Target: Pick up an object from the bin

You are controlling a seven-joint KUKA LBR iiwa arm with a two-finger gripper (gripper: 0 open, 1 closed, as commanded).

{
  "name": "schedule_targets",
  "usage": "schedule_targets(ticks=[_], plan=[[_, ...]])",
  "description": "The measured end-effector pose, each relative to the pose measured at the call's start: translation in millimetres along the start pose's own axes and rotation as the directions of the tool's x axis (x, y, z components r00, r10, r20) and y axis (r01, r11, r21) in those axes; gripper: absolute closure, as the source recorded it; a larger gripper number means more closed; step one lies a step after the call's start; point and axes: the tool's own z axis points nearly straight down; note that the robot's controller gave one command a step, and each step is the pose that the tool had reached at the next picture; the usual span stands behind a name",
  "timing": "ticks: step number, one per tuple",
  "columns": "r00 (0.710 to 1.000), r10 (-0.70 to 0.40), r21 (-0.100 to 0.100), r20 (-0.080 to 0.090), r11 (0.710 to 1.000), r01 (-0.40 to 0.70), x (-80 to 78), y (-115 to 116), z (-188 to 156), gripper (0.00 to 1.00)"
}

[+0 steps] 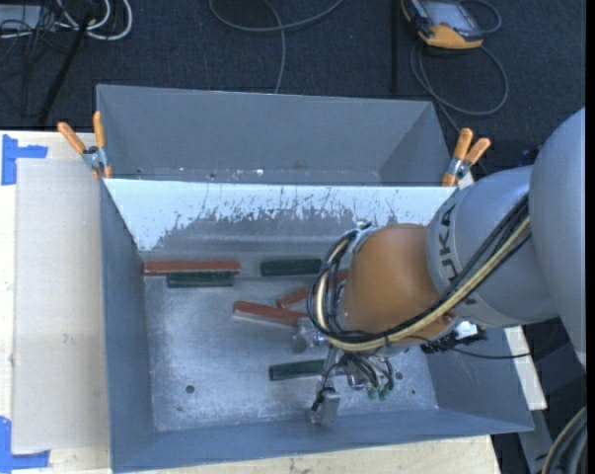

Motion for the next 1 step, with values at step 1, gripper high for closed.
schedule_targets(ticks=[1], plan=[[1.0, 0.008, 0.001, -0.002, 1.0, -0.008, -1.8, 1.3, 22.7, 1.0]])
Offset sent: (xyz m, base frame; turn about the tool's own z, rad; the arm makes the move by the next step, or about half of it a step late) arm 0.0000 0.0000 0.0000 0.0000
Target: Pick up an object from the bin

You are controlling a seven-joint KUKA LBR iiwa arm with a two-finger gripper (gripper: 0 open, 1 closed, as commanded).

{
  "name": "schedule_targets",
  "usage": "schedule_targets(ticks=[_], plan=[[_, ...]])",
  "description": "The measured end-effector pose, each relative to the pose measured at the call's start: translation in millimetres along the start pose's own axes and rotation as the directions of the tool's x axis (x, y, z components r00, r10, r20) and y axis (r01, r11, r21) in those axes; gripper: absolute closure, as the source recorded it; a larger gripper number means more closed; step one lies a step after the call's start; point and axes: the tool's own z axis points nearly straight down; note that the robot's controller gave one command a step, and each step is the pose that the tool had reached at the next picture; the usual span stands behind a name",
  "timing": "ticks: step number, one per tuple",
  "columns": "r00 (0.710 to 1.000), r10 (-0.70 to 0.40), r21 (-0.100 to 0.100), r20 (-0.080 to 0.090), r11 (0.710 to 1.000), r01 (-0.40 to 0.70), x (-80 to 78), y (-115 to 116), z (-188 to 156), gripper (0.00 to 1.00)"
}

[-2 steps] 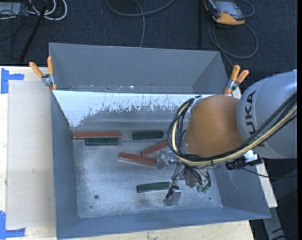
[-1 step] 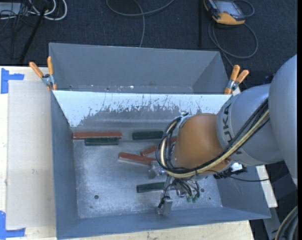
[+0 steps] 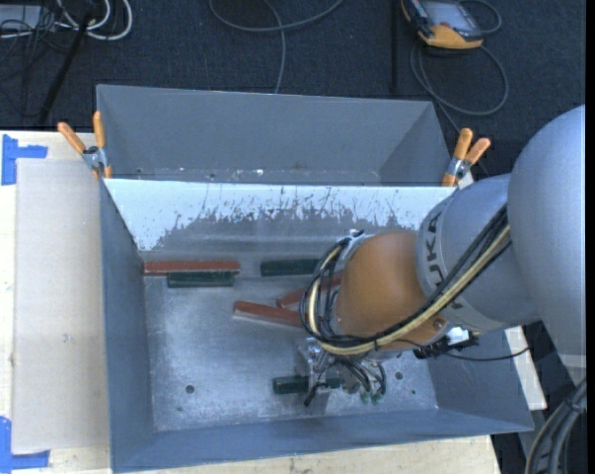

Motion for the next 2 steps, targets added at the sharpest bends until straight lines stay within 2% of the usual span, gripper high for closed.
schedule_targets(ticks=[2], plan=[[1.0, 0.002, 0.0, 0.0, 1.0, -0.002, -0.1, 0.1, -5.8, 1.0]])
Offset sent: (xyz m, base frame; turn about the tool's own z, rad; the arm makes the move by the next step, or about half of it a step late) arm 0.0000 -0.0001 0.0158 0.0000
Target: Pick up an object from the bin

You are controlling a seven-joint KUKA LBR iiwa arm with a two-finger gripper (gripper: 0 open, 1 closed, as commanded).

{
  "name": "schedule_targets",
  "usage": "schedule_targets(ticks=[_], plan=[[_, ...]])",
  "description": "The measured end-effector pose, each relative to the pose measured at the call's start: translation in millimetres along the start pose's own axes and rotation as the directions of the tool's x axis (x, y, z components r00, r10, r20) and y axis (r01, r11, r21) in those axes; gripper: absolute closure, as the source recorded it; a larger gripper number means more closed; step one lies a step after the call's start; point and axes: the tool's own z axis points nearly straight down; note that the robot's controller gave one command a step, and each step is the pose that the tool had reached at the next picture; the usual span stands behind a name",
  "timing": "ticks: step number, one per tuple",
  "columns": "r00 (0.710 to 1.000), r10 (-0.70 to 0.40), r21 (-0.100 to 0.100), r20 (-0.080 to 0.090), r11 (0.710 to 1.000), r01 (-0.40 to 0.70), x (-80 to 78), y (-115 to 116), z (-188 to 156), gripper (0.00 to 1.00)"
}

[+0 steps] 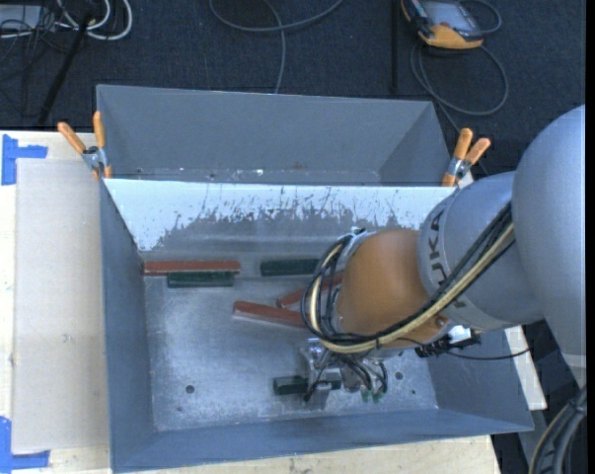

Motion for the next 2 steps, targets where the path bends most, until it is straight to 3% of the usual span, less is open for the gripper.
schedule_targets(ticks=[2], plan=[[1.0, 0.001, -0.001, -0.002, 1.0, -0.001, 1.3, 0.3, -15.1, 1.0]])
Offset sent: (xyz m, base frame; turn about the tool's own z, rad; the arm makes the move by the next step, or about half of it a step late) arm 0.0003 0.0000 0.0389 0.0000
